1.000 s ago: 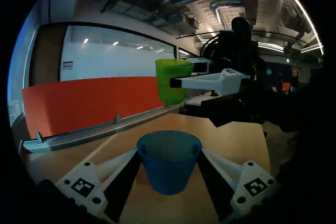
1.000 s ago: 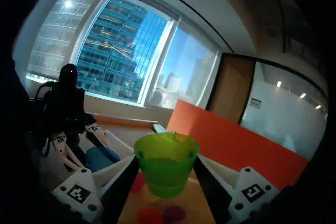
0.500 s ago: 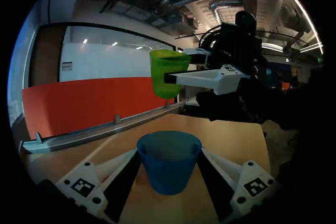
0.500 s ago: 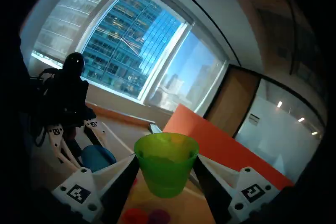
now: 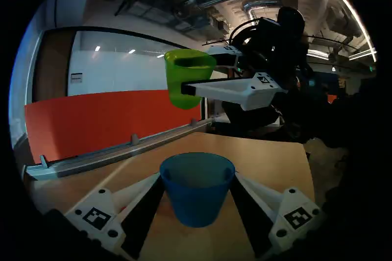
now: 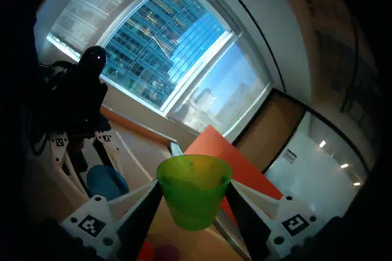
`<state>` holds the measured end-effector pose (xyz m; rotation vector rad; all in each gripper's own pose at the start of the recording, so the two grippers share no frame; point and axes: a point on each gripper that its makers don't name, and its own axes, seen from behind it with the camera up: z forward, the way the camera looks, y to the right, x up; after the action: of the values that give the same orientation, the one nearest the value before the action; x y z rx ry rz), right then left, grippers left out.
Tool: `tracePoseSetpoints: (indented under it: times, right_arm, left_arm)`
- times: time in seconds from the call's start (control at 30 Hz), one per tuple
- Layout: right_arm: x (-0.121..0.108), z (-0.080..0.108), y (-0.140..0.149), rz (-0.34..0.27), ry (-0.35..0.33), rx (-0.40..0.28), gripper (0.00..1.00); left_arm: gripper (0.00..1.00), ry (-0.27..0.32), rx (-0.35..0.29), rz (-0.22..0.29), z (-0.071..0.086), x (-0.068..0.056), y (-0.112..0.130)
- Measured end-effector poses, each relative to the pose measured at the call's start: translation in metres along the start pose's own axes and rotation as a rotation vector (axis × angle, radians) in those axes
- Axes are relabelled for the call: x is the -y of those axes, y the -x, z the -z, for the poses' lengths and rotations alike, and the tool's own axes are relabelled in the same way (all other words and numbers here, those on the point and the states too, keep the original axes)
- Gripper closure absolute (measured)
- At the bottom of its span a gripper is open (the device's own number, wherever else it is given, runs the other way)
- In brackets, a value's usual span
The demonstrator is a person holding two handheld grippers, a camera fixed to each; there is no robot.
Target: Pour water
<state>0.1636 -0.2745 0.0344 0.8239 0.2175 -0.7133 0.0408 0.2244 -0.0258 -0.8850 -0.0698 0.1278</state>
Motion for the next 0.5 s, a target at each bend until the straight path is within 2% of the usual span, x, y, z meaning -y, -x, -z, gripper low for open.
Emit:
tracePoseSetpoints:
  times: [0.5]
  right_arm:
    - [-0.0012, -0.0093, 0.0006, 0.160, 0.012, 0.026, 0.12]
  left_arm:
    - [0.13, 0.012, -0.002, -0.005, -0.0047, -0.0056, -0.0019]
